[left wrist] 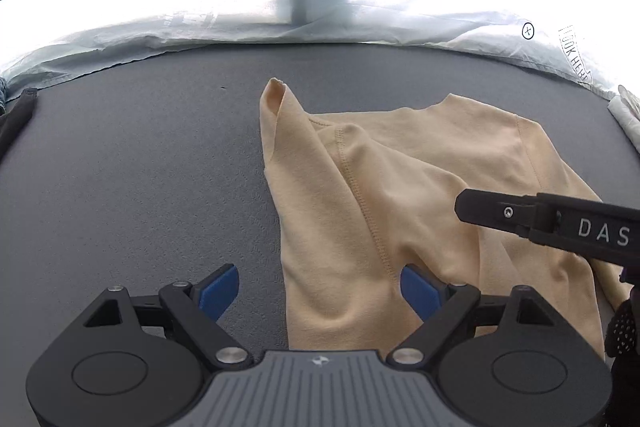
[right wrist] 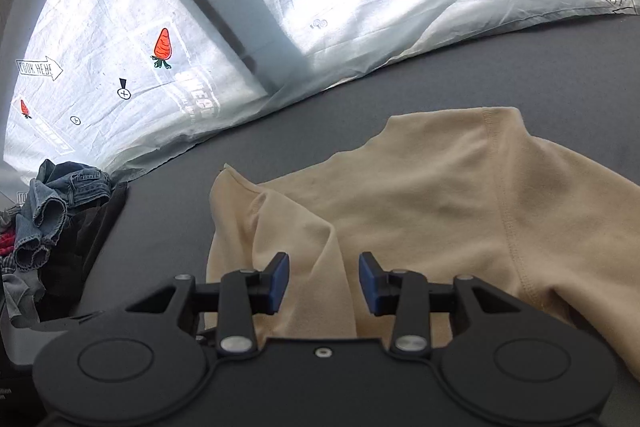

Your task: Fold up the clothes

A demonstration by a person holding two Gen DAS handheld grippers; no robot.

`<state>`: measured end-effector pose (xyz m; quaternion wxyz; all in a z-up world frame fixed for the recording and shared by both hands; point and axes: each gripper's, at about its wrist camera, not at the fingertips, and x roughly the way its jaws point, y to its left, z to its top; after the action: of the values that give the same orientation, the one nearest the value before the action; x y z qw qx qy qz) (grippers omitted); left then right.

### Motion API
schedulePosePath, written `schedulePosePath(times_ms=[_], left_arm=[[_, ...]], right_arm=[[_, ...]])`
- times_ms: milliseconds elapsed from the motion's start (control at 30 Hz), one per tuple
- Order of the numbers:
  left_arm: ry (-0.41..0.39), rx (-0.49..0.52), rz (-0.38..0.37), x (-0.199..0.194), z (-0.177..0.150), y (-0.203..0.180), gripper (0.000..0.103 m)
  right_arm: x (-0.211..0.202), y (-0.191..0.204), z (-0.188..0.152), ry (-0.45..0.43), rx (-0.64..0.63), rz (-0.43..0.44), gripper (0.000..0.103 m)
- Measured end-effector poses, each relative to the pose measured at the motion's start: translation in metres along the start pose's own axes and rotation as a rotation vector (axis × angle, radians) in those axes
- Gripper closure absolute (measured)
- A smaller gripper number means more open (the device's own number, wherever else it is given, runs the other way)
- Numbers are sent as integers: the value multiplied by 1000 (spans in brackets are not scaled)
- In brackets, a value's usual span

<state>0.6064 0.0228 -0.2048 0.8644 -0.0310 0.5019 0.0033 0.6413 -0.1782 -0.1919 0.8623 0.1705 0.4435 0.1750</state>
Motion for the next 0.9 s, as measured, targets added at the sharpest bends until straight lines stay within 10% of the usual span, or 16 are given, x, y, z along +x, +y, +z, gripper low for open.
schedulePosePath(times_ms=[133,333,667,800,900], left_arm=[[-24,97,-33,6,3,-12,15],[-15,121,10,23,11,-18,15],[-5,38,17,40,23,-12,0],[-28,-4,22,23,17,-1,0],[-45,-54,16,1,6,13,0]], right_arm=[[8,1,1,19,-54,-32,96],[-9,-5,10,-78,-23,-37,99],[-18,-3,11,-131,85,85,97],[-29,-7,7,-148,108,33,69],[-46,-11,-3,-159,87,0,67]])
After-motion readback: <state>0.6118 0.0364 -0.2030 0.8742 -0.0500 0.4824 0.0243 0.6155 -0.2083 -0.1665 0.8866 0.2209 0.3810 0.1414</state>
